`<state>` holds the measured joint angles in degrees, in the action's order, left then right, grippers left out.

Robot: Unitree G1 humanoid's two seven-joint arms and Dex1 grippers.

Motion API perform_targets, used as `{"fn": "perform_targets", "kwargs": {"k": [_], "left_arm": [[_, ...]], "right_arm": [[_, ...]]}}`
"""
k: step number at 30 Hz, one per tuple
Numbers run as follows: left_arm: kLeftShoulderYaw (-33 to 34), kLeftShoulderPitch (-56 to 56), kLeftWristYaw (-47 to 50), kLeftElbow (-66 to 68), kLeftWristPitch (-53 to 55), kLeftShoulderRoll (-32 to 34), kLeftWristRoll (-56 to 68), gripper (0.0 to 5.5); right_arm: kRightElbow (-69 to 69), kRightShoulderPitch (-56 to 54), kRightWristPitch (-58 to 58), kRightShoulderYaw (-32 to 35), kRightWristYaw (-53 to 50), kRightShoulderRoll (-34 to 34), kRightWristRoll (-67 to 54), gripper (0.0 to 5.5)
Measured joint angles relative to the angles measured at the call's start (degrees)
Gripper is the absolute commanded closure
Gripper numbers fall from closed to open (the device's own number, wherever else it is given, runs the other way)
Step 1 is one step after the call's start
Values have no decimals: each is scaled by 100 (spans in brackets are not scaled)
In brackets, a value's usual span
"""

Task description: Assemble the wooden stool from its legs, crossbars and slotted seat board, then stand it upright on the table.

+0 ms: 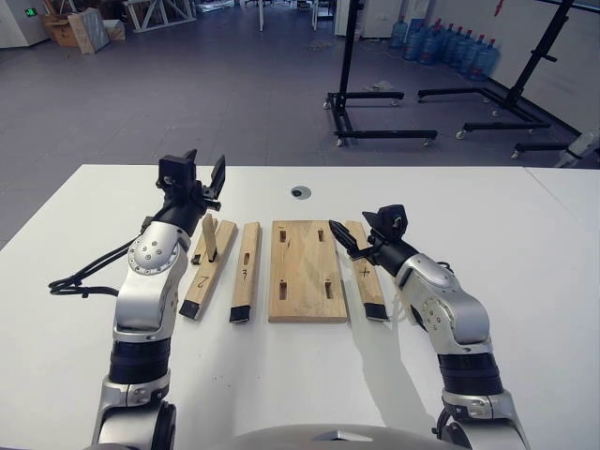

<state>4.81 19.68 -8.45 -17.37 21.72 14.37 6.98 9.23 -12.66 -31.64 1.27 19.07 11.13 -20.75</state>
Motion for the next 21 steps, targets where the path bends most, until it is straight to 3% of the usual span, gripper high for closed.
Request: {"fn": "perform_targets", "kwargs": {"k": [10, 17, 21], "left_arm": [[-64, 471, 53, 393, 303, 22, -158, 290], [-164, -84, -282, 1786, -718, -6, -194, 290], [74, 172, -180, 1507, -180, -20, -2, 290]], "right_arm": [[-2, 0, 9, -2, -3, -43, 2, 62], [-11, 1, 8, 50, -6, -46, -3, 62], [112, -82, -73, 104, -12, -45, -59, 62]]}}
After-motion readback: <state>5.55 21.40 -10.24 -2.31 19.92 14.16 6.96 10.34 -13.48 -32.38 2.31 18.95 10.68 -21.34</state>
